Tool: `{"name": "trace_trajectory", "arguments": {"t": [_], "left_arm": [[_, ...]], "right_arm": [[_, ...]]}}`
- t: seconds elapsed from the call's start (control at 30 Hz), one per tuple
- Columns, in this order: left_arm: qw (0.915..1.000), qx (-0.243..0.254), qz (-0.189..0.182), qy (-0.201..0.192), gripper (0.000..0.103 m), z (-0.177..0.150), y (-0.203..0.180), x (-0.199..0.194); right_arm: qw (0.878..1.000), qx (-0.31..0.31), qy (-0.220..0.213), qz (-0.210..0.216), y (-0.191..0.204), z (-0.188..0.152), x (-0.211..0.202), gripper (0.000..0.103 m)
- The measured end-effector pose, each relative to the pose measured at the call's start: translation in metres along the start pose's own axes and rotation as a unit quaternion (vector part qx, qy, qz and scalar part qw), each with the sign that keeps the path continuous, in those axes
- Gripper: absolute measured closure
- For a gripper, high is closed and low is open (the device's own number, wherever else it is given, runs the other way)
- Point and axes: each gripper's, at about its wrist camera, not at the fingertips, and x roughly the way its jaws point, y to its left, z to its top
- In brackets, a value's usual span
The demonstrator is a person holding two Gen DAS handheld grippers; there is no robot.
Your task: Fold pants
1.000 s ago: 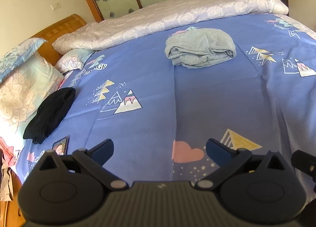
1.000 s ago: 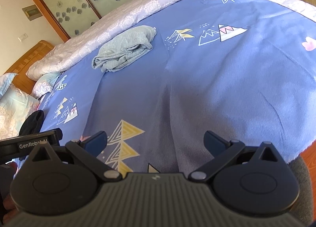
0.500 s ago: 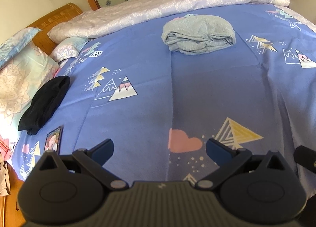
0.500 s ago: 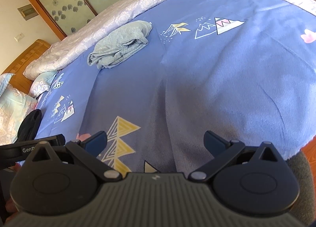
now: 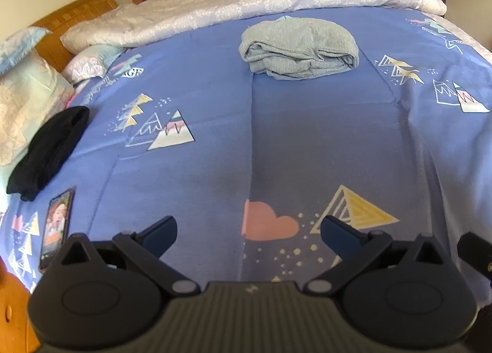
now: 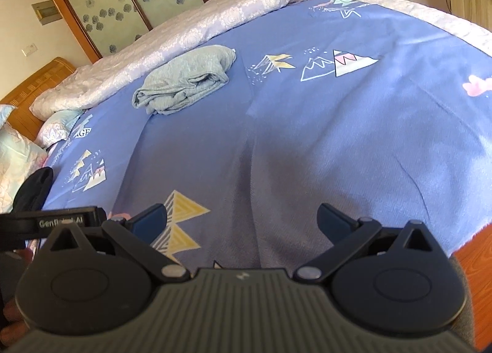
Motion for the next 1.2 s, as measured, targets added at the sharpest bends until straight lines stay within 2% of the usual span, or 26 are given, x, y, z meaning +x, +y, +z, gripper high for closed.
{"name": "trace_trajectory", "arguments": {"t": [0.27, 0.63, 0.8, 0.97, 1.2], "left_arm": [[0.9998, 0.010, -0.008, 0.013, 0.000, -0.001, -0.005, 0.007], [0.9988, 0.017, -0.004, -0.046, 0.000, -0.001, -0.007, -0.023], [0.9994, 0.006, -0.012, -0.033, 0.000, -0.002, -0.003, -0.026], [0.9994, 0.003, 0.007, -0.032, 0.000, -0.006, -0.001, -0.031], [0.9995, 0.004, 0.014, -0.029, 0.000, -0.008, 0.001, -0.032]], "right_arm": [[1.000, 0.005, 0.001, -0.017, 0.001, 0.000, 0.003, 0.000], [1.000, 0.008, -0.005, -0.009, 0.003, -0.001, -0.002, 0.000], [1.000, 0.005, -0.009, -0.004, 0.006, 0.000, -0.005, 0.000], [1.000, 0.005, -0.008, 0.003, 0.008, 0.001, -0.007, 0.000], [1.000, 0.000, -0.011, 0.008, 0.012, 0.001, -0.009, 0.000]]}}
